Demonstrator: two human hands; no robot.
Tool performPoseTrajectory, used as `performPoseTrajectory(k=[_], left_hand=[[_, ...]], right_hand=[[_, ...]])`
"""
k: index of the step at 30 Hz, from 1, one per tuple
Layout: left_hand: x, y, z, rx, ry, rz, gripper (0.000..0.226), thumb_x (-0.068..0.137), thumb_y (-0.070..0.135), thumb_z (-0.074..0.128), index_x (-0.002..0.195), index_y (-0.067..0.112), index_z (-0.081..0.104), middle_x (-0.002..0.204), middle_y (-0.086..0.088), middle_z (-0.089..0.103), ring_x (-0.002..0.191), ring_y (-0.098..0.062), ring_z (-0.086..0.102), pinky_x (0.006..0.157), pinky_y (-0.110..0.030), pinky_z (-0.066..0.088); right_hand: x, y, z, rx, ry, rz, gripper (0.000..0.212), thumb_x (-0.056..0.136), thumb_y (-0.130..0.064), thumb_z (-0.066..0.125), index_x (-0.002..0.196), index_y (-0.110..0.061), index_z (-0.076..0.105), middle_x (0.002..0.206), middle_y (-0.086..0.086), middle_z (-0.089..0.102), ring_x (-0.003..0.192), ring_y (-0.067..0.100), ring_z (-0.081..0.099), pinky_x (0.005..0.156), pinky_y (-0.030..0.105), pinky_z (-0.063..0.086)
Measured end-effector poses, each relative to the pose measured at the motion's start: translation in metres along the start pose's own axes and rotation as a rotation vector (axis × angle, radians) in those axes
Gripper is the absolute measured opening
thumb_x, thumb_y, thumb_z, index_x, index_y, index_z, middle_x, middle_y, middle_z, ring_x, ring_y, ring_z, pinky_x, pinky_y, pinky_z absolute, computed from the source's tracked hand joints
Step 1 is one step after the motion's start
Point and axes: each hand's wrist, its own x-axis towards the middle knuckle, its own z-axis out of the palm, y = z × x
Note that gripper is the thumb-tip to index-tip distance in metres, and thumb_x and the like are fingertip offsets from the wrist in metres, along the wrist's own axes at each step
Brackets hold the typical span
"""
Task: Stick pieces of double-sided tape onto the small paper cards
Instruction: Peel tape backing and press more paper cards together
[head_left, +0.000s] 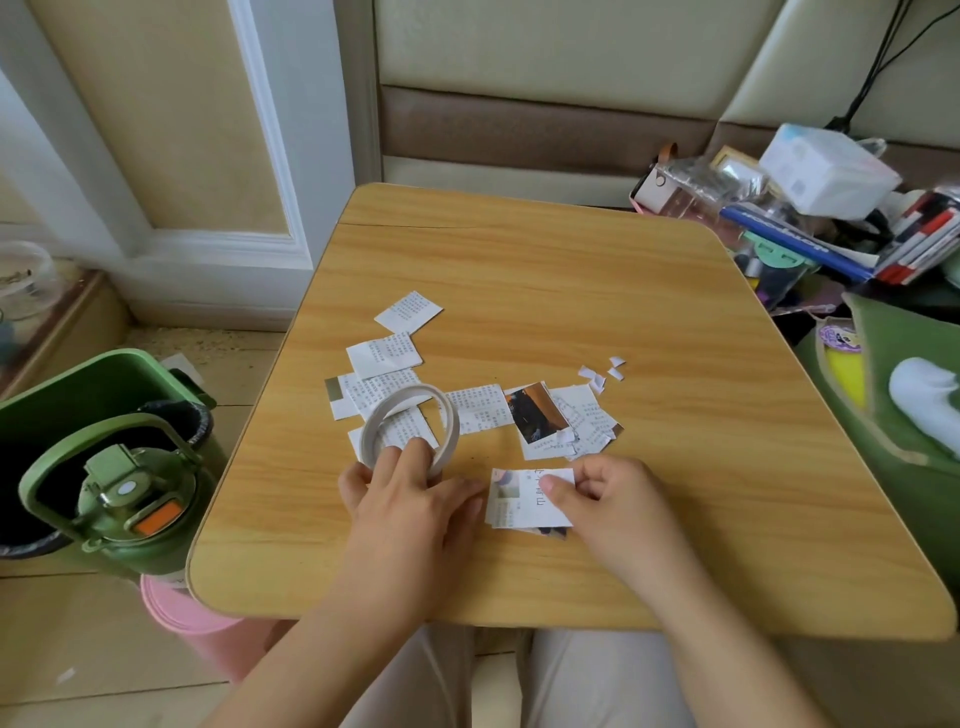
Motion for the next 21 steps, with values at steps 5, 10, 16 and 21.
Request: performPoseTrajectory(k=[5,10,16,21], left_hand=[[-0.001,0.0,0.0,-0.006,0.003,0.008,0.03,0.083,0.041,0.044,0.081,0.034,0.073,0.074,0.004,0.036,0.07,-0.019,0.041,0.072,-0.031,0.014],[-0.001,0.001,0.001,0.013,-0.001,0.009,0.028,0.082,0.043,0.047,0.077,0.031,0.072,0.075,0.004,0.036,0.072,-0.019,0.039,0.072,-0.03,0.012],[-0.002,0.001,0.004,0.031,0.001,0.022,0.031,0.076,0.048,0.048,0.075,0.029,0.072,0.076,0.004,0.038,0.076,-0.018,0.035,0.073,-0.03,0.01],[-0.002,0.0,0.006,0.028,0.011,0.024,0.031,0.075,0.049,0.048,0.077,0.029,0.071,0.076,0.004,0.04,0.076,-0.018,0.036,0.072,-0.03,0.009]], right_hand=[[-0.003,0.003,0.007,-0.075,0.04,-0.016,0.044,0.085,-0.023,0.068,0.063,0.003,0.04,0.05,0.002,0.032,0.051,0.015,0.024,0.048,0.028,0.02],[-0.004,0.002,0.011,-0.132,0.08,-0.049,0.052,0.083,-0.022,0.068,0.054,-0.015,0.026,0.043,-0.005,0.021,0.047,0.013,0.018,0.044,0.024,0.015],[-0.011,0.004,0.014,-0.115,0.082,-0.081,0.03,0.082,-0.024,0.07,0.061,-0.011,0.052,0.055,-0.011,0.041,0.05,0.01,0.035,0.052,0.024,0.03],[-0.024,0.002,0.017,-0.086,0.095,-0.079,0.016,0.081,-0.023,0.071,0.07,-0.026,0.059,0.116,-0.018,0.043,0.083,-0.003,0.058,0.07,0.002,0.036]])
